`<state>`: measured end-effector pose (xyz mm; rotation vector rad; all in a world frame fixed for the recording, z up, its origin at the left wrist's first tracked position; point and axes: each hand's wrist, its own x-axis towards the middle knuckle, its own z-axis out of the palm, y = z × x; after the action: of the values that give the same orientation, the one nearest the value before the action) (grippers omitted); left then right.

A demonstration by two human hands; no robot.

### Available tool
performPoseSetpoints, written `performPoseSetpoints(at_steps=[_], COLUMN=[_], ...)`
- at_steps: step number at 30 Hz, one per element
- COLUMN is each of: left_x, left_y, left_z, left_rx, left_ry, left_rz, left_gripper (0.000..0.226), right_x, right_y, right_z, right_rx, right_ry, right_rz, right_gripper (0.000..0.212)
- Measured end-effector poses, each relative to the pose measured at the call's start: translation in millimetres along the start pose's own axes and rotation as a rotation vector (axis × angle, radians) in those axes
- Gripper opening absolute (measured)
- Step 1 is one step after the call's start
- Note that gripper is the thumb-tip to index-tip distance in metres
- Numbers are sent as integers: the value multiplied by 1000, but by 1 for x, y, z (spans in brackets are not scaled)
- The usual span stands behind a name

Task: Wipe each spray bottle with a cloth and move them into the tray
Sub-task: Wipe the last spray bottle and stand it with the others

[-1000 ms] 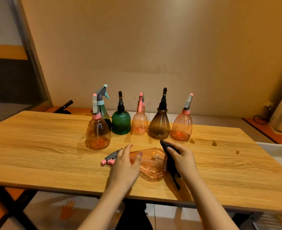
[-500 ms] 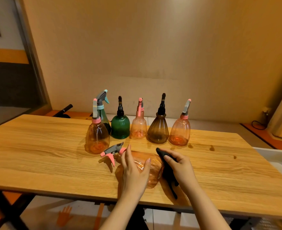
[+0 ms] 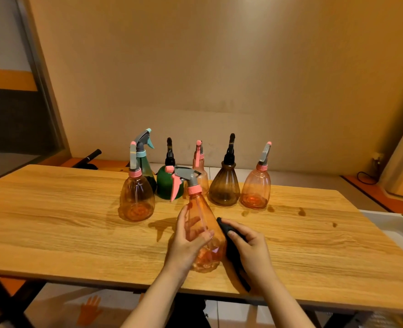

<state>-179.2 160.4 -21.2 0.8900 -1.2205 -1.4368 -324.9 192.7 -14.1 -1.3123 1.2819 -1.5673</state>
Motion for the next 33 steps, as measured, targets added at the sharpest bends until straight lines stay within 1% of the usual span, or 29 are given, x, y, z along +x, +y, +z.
performPoseSetpoints(at_steps=[2,3,5,6,7,9,11,12,14,17,19,21,23,27,29,31,33], left_x=[2,4,5,5,4,2,1,1,2,3,2,1,0,1,0,0,0], left_y=[1,1,0,0,0,1,0,-1,0,1,1,1,0,0,0,0,1], left_z=[-2,-3,-4,-5,-4,-3,-4,-5,-7,-7,-7,-7,-7,-6,-6,-7,-6], left_rx=[20,25,27,28,38,74,88,84,64,51,42,40,44,49,53,71,93], left_ry=[-58,-78,-102,-110,-119,-145,-156,-154,-152,-163,-164,-170,-168,-168,-159,-149,-151], left_rz=[-5,-6,-1,4,7,13,20,14,12,20,23,29,37,43,46,46,45], left_gripper=[82,82,87,85,83,80,79,78,73,72,70,72,73,72,73,74,74], right_x=[4,8,16,21,25,35,45,48,49,47,46,46,45,44,47,49,51], right_y=[-5,-9,-23,-31,-38,-46,-44,-40,-33,-28,-29,-33,-39,-41,-37,-36,-40], right_z=[0,0,3,6,9,15,19,19,16,9,7,6,9,16,12,5,-1], right_rx=[16,-7,-127,-193,-265,-470,-716,-791,-800,-669,-638,-631,-639,-767,-773,-747,-731], right_ry=[24,45,89,96,84,10,-75,-93,-76,-28,3,64,87,-46,-20,43,92], right_rz=[-31,-81,-258,-366,-476,-664,-788,-821,-827,-750,-694,-662,-692,-798,-768,-709,-698], right_gripper=[40,42,46,46,44,41,42,44,43,45,48,43,34,34,39,44,43])
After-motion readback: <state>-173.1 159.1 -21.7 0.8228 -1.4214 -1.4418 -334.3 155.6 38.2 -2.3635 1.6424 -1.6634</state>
